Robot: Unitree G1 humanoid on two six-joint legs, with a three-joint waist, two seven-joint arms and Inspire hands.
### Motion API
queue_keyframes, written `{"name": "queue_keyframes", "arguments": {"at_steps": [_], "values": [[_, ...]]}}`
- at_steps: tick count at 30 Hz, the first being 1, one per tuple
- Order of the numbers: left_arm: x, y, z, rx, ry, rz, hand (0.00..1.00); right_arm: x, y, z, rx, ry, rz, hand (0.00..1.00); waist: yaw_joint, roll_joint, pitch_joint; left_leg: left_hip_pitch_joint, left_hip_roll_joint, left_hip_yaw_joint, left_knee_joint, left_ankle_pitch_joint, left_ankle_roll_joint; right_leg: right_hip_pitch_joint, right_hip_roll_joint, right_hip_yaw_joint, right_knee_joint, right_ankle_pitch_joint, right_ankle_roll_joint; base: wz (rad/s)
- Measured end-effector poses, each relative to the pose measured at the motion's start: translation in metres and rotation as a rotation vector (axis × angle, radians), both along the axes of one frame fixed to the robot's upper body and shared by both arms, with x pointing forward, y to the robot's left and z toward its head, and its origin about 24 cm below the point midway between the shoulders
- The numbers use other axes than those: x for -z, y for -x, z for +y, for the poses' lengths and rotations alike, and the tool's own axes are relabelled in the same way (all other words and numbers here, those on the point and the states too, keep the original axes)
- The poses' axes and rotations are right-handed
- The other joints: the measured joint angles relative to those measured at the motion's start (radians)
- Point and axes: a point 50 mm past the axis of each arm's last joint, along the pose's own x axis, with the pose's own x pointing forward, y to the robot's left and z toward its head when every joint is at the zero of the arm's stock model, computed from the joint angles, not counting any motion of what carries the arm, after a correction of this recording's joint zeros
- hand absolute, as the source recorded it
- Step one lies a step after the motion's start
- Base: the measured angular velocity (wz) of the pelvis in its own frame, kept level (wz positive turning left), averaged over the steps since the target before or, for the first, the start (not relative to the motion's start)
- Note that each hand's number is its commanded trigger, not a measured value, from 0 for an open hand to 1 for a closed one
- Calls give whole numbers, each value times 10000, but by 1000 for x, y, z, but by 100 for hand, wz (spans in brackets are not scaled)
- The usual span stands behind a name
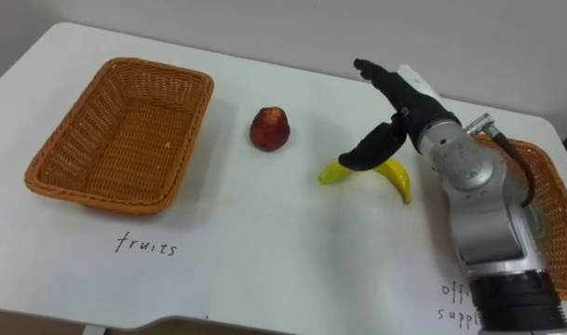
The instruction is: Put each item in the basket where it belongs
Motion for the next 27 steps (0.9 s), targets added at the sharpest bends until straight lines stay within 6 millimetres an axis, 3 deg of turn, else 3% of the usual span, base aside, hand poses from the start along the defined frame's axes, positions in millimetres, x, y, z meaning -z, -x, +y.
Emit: {"name": "queue_keyframes", "arguments": {"at_steps": [6,9,14,27], "values": [[-1,-3,3,50,-91,-108,0,5,0,-5,62,429,390,0,-10,-40,-18,-38,-13,-65,29,1,0,26,-2,1,-91,0,0,1],[-1,-10,5,68,-121,-244,0,19,1,-13,221,729,1120,0,54,-176,-56,-44,-13,-73,27,1,0,30,-1,2,-90,0,0,0],[-2,-17,9,3,-173,-430,0,36,3,-22,254,1623,2180,0,154,-398,18,-99,-16,-60,33,1,0,-23,-3,20,-89,0,1,0],[-2,-22,10,70,-28,-560,0,38,5,-30,442,2464,2627,0,339,-422,4,-197,-15,-52,66,2,-1,-121,-3,23,-80,0,0,0]]}}
